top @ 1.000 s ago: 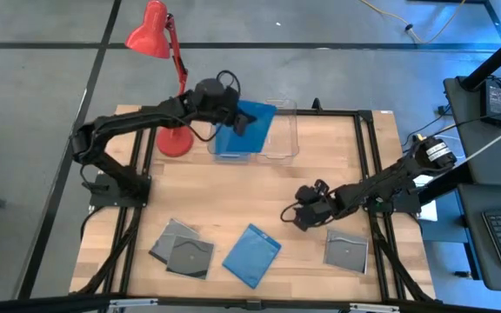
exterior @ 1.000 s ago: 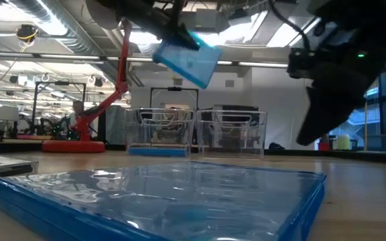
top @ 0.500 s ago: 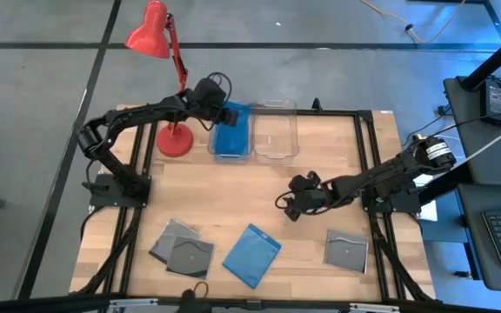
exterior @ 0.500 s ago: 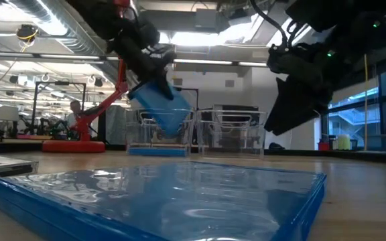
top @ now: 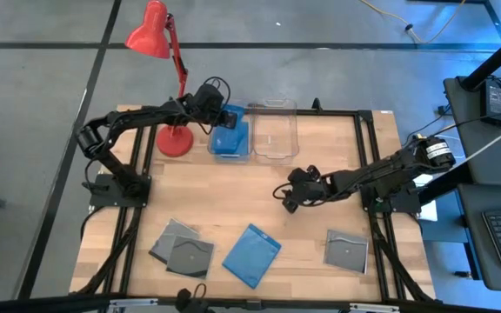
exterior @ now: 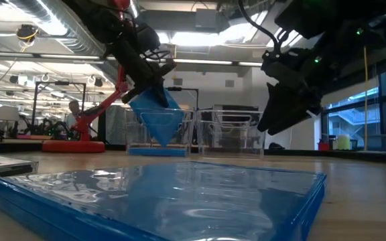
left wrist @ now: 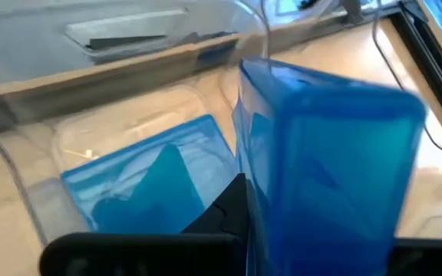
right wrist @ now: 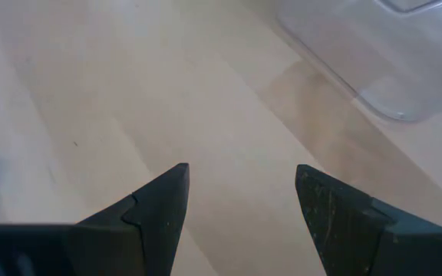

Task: Pick & place jewel cases by type
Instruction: Put the right blue CD case into the left transparent bin

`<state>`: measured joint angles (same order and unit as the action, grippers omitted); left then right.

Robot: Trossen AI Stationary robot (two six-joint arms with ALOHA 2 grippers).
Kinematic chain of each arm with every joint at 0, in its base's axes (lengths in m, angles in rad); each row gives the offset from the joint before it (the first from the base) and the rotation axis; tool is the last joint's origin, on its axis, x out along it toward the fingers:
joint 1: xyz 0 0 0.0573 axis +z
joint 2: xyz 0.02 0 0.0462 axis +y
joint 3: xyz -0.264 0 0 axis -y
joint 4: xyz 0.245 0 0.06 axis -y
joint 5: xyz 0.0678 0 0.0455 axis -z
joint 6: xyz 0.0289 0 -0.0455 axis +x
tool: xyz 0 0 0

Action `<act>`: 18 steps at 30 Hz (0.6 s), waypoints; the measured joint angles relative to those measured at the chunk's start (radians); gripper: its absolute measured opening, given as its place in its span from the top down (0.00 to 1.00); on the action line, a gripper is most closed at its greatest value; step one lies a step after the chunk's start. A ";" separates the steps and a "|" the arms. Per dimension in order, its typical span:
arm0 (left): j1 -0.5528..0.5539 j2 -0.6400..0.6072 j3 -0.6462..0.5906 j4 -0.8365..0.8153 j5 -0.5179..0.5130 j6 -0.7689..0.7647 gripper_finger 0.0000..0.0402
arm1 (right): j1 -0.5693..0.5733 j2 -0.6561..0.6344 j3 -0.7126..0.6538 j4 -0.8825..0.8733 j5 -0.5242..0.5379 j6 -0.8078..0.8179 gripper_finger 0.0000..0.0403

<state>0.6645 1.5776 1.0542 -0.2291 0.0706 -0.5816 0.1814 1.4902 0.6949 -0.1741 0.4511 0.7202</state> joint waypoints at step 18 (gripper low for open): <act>-0.008 0.095 0.001 0.001 0.033 -0.039 0.85 | -0.019 0.000 0.001 0.052 -0.002 -0.055 0.40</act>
<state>0.6563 1.6730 1.0554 -0.2276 0.1031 -0.6205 0.1619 1.4902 0.6956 -0.1219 0.4496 0.6655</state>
